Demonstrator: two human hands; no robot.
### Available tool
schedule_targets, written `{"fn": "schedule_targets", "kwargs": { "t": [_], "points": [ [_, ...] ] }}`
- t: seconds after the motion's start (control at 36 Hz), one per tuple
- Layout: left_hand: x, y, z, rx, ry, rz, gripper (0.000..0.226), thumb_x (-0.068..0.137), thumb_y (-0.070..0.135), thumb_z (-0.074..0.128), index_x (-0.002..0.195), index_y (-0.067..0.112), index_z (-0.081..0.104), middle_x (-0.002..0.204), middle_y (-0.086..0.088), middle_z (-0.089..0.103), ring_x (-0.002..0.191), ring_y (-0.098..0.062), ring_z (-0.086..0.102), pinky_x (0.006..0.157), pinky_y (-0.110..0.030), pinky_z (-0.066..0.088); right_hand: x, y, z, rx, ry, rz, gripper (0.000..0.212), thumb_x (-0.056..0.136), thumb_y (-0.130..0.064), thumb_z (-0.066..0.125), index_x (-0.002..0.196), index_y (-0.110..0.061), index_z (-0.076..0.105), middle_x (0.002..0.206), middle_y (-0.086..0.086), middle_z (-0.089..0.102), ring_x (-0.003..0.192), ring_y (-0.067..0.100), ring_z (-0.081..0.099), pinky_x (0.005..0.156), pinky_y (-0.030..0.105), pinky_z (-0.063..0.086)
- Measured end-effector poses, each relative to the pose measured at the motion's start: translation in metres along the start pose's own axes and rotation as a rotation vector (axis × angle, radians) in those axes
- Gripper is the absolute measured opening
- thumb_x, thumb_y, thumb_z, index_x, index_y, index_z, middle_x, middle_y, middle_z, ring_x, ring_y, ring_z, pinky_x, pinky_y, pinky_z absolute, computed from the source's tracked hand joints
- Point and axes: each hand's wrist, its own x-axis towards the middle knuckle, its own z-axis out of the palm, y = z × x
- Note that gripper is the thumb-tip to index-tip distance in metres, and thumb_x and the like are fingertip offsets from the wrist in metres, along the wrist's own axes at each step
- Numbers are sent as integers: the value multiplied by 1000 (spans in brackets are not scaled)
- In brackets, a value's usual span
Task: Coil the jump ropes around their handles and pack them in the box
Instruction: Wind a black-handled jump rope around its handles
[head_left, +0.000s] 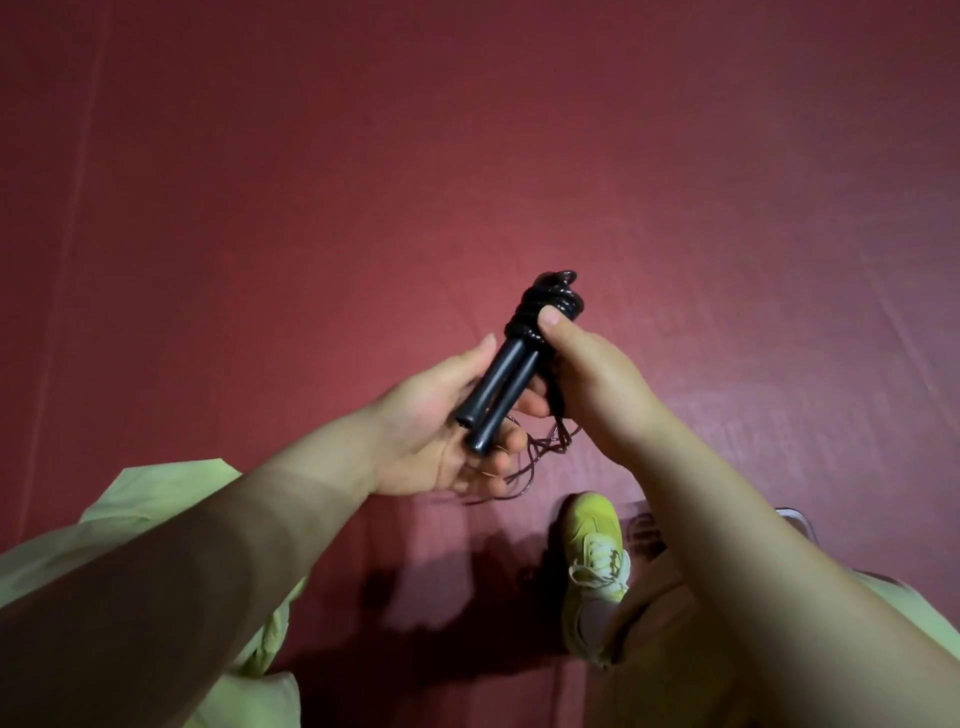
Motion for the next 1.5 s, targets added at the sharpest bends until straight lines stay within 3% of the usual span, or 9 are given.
{"fn": "schedule_targets", "kwargs": {
  "t": [0.31, 0.47, 0.64, 0.78, 0.97, 1.08, 1.28, 1.39, 1.5],
  "points": [
    [3, 0, -5, -160, -36, 5, 42, 67, 58, 54, 79, 18, 57, 47, 9, 42, 35, -1, 39, 40, -15, 38, 1, 1, -9, -119, -28, -13, 70, 75, -75, 43, 79, -7, 61, 67, 7, 56, 60, 16, 51, 61, 30, 41],
    [7, 1, -5, 80, 200, 107, 39, 59, 51, 63, 78, 17, 60, 53, 7, 49, 37, -2, 36, 40, -16, 34, -4, 4, -7, -256, 18, 69, 64, 99, -58, 21, 82, -11, 61, 60, -2, 50, 48, 15, 47, 49, 28, 37],
    [11, 0, -8, 244, 320, 151, 24, 86, 41, 60, 78, 18, 62, 52, 7, 50, 39, -3, 33, 43, -16, 29, -1, 9, -5, -217, 9, 146, 66, 98, -63, 18, 80, -15, 60, 60, -4, 49, 50, 15, 42, 53, 32, 32],
    [15, 0, -12, 494, 385, 214, 34, 75, 45, 71, 76, 14, 58, 59, -4, 55, 41, -9, 36, 43, -20, 30, -2, 6, -4, -150, -11, 209, 66, 91, -72, 27, 73, -16, 59, 61, -1, 47, 49, 15, 38, 52, 31, 26],
    [21, -3, -19, 758, 481, 290, 28, 77, 42, 74, 75, 18, 60, 59, -2, 61, 48, -12, 49, 54, -27, 36, -4, -1, -1, -169, 24, 208, 46, 95, -55, 41, 82, -13, 56, 58, 0, 43, 46, 14, 34, 48, 29, 23],
    [16, -4, -12, 556, 280, 253, 40, 68, 49, 73, 77, 14, 56, 62, -5, 64, 40, -9, 43, 45, -22, 33, -5, -3, 0, -100, 17, 166, 43, 93, -54, 43, 81, -13, 52, 54, -3, 40, 47, 14, 29, 47, 29, 19],
    [7, -8, -12, -40, -299, -3, 76, 74, 75, 31, 90, 12, 70, 77, -7, 63, 51, -13, 52, 57, -28, 45, -4, -2, 0, 97, -38, 76, 52, 68, -59, 50, 78, -9, 48, 54, 9, 40, 45, 21, 33, 48, 32, 24],
    [7, -10, -11, -130, -385, -32, 77, 79, 77, 24, 90, 13, 64, 72, -2, 52, 49, -10, 42, 55, -26, 39, -4, -2, -1, 97, -49, 42, 52, 60, -60, 51, 75, -11, 48, 65, 12, 41, 52, 22, 38, 51, 31, 31],
    [6, -11, -9, -129, -369, -91, 71, 82, 75, 19, 82, 16, 58, 70, 0, 50, 50, -10, 36, 54, -25, 35, -6, -4, 1, 126, -51, 60, 37, 71, -49, 50, 79, -12, 52, 80, 16, 46, 74, 29, 44, 72, 40, 38]
  ]
}}
